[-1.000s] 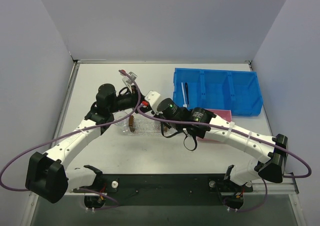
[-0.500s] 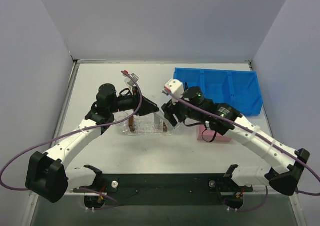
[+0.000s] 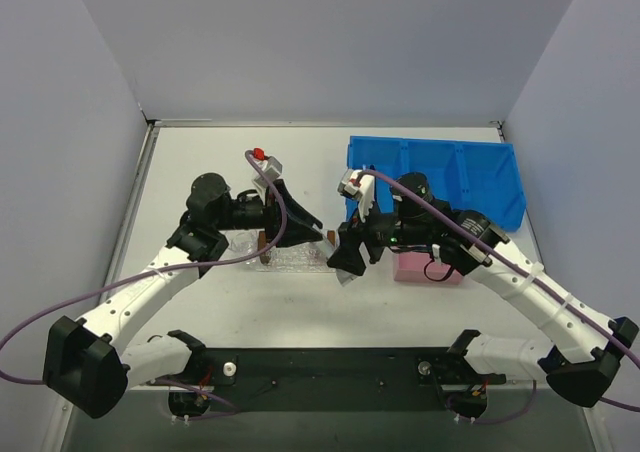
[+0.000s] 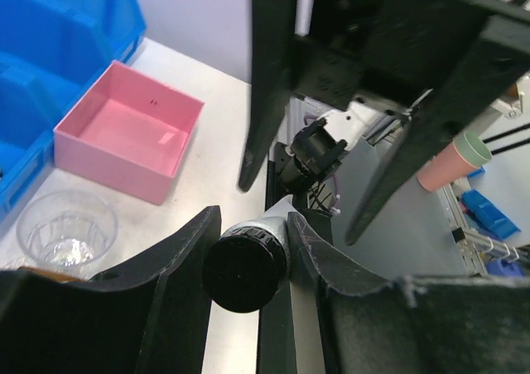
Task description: Prepare toiletry sets of a toothbrush and toothpaste on the tray
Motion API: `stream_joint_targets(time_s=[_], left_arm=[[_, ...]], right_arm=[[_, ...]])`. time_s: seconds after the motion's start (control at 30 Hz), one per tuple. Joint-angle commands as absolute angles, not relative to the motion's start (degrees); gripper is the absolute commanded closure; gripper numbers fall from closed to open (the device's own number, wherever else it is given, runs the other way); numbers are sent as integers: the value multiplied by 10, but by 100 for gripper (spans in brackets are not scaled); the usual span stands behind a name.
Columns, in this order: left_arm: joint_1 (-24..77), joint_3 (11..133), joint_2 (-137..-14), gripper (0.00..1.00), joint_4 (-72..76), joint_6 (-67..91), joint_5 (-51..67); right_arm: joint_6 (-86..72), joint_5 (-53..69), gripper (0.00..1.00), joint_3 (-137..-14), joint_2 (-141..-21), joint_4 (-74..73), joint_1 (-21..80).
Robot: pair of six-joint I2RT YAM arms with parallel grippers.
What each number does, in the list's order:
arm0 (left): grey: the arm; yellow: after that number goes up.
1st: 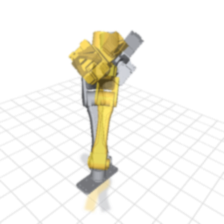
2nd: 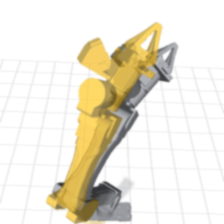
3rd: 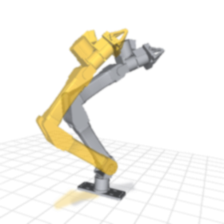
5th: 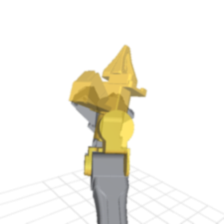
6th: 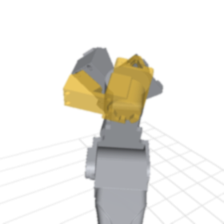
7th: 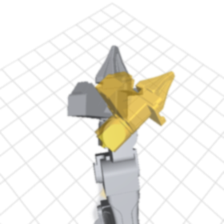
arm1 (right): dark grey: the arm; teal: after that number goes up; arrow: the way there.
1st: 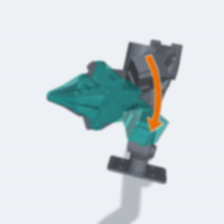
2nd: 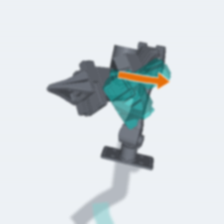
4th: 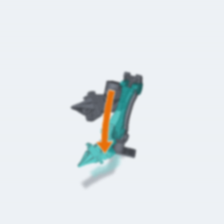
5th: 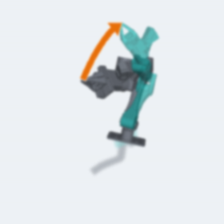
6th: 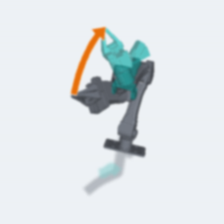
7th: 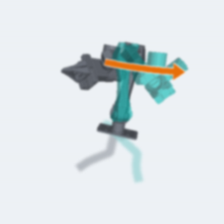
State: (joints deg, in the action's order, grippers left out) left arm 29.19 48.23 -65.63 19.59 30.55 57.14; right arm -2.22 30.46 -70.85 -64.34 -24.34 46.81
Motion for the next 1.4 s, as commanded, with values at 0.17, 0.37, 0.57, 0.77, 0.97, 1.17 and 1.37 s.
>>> stream_joint_targets(time_s=[0.17, 0.37, 0.57, 0.77, 0.97, 1.17, 1.37], left_arm=[[313, 477, -627, 100, 268, 284, 614], [313, 474, -618, 100, 264, 275, 604], [313, 471, -611, 100, 272, 275, 606], [313, 468, -608, 100, 280, 279, 608], [313, 468, -608, 100, 280, 279, 608], [313, 468, -610, 100, 281, 279, 606], [309, 462, -602, 100, 280, 276, 573]], right_arm=[[-37, 375, 38, -707, -669, -242, 465], [-54, 410, 42, -696, -680, -225, 466], [-67, 428, 46, -688, -690, -208, 466], [-73, 431, 65, -686, -700, -199, 461], [-83, 433, 88, -683, -699, -187, 450], [-91, 433, 97, -679, -693, -178, 445], [-105, 403, 62, -670, -679, -165, 434]])
